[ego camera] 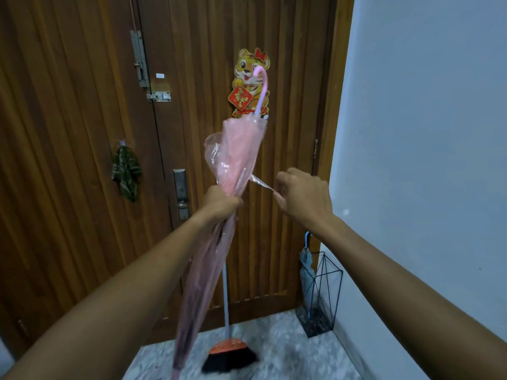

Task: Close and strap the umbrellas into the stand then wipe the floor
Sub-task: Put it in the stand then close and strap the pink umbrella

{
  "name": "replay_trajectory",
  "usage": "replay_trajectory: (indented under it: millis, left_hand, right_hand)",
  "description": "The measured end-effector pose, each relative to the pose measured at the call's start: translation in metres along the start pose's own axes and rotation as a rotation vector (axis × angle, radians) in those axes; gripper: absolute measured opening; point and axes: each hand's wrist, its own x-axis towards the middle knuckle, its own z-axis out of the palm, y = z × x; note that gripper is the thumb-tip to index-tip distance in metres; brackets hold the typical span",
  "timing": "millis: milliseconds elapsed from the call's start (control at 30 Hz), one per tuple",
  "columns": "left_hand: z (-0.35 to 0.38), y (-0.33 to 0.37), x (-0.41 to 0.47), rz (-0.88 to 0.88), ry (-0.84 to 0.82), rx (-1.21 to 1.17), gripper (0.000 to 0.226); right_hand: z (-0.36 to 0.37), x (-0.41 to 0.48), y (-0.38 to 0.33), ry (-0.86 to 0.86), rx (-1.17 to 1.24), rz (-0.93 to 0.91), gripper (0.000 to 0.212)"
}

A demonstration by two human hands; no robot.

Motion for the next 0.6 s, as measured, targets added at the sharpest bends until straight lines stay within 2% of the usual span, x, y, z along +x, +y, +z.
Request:
replay_trajectory:
  millis: [100, 200, 267, 333, 400, 500, 600]
  left_hand:
    - [0.000, 0.007, -0.003, 0.017, -0.076, -0.159, 0.014]
    - [0.001, 0.014, -0.008, 0.036, -0.133, -0.244, 0.007]
    - [-0.001, 0.017, -0.010, 0.048, -0.170, -0.249, 0.009]
    - [-0.003, 0.017, -0.011, 0.071, -0.238, -0.231, 0.016]
    - [-0.005, 0.017, -0.012, 0.096, -0.284, -0.207, 0.023]
    - [-0.008, 0.020, -0.011, 0.133, -0.278, -0.173, 0.017]
    - [-0.011, 0.023, -0.012, 0.135, -0.298, -0.184, 0.016]
  right_hand:
    - [0.010, -0.004, 0.006, -0.185, 0.366, 0.191, 0.019]
    - [0.007, -0.003, 0.005, -0.381, 0.915, 0.384, 0.017]
    - [0.004, 0.002, 0.003, -0.496, 1.177, 0.477, 0.017]
    - [0.002, 0.007, -0.001, -0.526, 1.288, 0.512, 0.022]
    - [0.000, 0.011, -0.005, -0.477, 1.329, 0.530, 0.023]
    - [0.001, 0.013, -0.008, -0.374, 1.325, 0.534, 0.038]
    - [0.001, 0.015, -0.007, -0.367, 1.364, 0.545, 0.040]
